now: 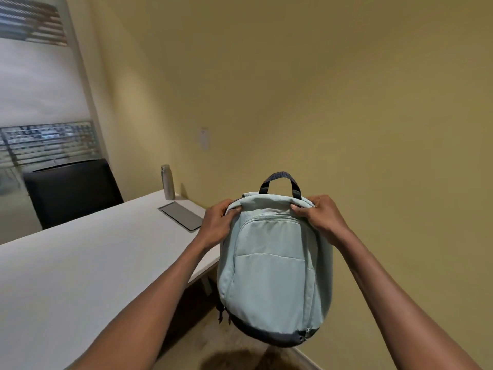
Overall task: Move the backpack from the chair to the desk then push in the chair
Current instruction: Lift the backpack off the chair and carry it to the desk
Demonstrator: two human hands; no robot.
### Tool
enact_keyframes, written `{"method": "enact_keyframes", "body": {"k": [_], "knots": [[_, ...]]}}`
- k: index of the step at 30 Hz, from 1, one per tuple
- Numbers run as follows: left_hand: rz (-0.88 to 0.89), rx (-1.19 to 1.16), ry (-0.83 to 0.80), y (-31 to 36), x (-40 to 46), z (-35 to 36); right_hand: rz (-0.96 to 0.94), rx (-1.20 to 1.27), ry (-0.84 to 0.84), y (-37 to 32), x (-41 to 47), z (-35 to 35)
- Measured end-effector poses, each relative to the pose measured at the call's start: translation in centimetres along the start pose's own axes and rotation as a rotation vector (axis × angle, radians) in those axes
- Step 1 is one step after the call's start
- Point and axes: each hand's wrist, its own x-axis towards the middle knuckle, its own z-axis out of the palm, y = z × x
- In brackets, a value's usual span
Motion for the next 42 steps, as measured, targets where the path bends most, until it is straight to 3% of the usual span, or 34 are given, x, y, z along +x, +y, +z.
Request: {"method": "enact_keyframes", "body": {"k": [19,28,37,42], "knots": [[-0.006,0.071,-0.078,-11.6,22.1,-4.6,0.012,0.012,-0.055,1.0,22.7,10.7],[0.008,0.130,0.017,-14.4,29.8,-5.7,-0.009,0.035,-0.054,0.4,30.8,14.3],[-0.070,0.239,0.136,-20.2,36.9,-6.9,-0.038,0.012,-0.109,0.9,38.9,20.6],[-0.127,0.247,0.124,-23.8,40.0,-6.8,0.002,0.015,-0.149,2.6,41.6,24.7]]}}
